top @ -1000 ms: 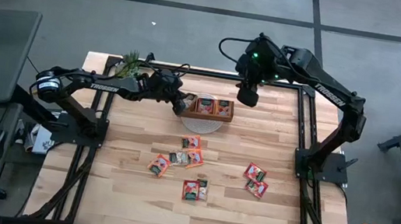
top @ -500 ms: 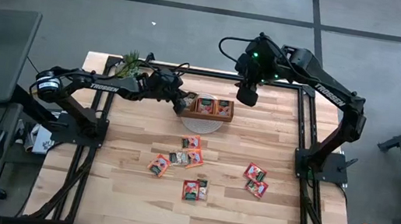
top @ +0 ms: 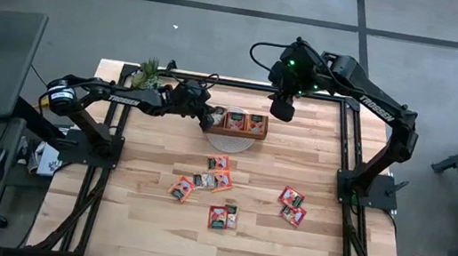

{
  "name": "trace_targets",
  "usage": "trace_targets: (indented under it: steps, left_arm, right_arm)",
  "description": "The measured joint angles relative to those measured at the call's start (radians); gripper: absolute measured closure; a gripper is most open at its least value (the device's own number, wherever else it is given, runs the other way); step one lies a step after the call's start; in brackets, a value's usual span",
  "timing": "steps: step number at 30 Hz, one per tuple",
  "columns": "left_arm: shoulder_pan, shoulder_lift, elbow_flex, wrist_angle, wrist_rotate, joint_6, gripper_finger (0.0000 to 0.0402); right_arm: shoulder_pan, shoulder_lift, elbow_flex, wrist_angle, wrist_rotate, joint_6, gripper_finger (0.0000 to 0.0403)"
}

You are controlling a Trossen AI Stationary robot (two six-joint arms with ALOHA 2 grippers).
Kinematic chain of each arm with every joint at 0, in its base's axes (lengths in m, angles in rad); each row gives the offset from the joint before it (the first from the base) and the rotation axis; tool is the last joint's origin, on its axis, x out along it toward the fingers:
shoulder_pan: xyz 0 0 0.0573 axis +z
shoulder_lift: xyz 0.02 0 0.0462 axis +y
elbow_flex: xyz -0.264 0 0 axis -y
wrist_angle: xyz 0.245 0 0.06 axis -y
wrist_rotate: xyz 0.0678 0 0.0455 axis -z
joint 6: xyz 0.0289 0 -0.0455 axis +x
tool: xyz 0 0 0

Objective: Pick & Place Tea
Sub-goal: Put the brown tea bag in the left section of the wooden organizer, then put the red tea bag in the middle section of the wooden organizer

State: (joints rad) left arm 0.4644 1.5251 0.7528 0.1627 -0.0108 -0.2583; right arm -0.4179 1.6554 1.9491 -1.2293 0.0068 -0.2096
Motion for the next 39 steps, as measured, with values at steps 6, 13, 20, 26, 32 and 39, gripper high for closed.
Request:
trace_targets:
  steps: [6,13,20,26,32,39]
  left_arm:
    - [0.0,0.0,0.0,-0.002,0.022,0.04,0.0363]
    - [0.0,0.0,0.0,-0.001,0.048,0.048,0.0279]
    - [0.007,-0.029,0.004,-0.004,0.007,0.058,0.0225]
    - [0.007,-0.093,0.04,-0.01,-0.061,0.114,0.022]
    - [0.007,-0.199,0.116,-0.135,-0.079,0.15,0.022]
    - [0.006,-0.362,0.146,-0.286,-0.108,0.157,0.022]
  right_arm:
    - [0.0,0.0,0.0,0.0,-0.006,0.0,0.0212]
    - [0.0,0.0,0.0,0.0,-0.015,0.0,0.0212]
    - [0.0,0.0,0.0,0.0,-0.015,0.0,0.0212]
    - [0.0,0.0,0.0,0.0,-0.044,0.0,0.0212]
    - [0.0,0.0,0.0,-0.009,-0.115,-0.005,0.0212]
    - [0.011,0.003,0.0,-0.008,-0.306,-0.025,0.0212]
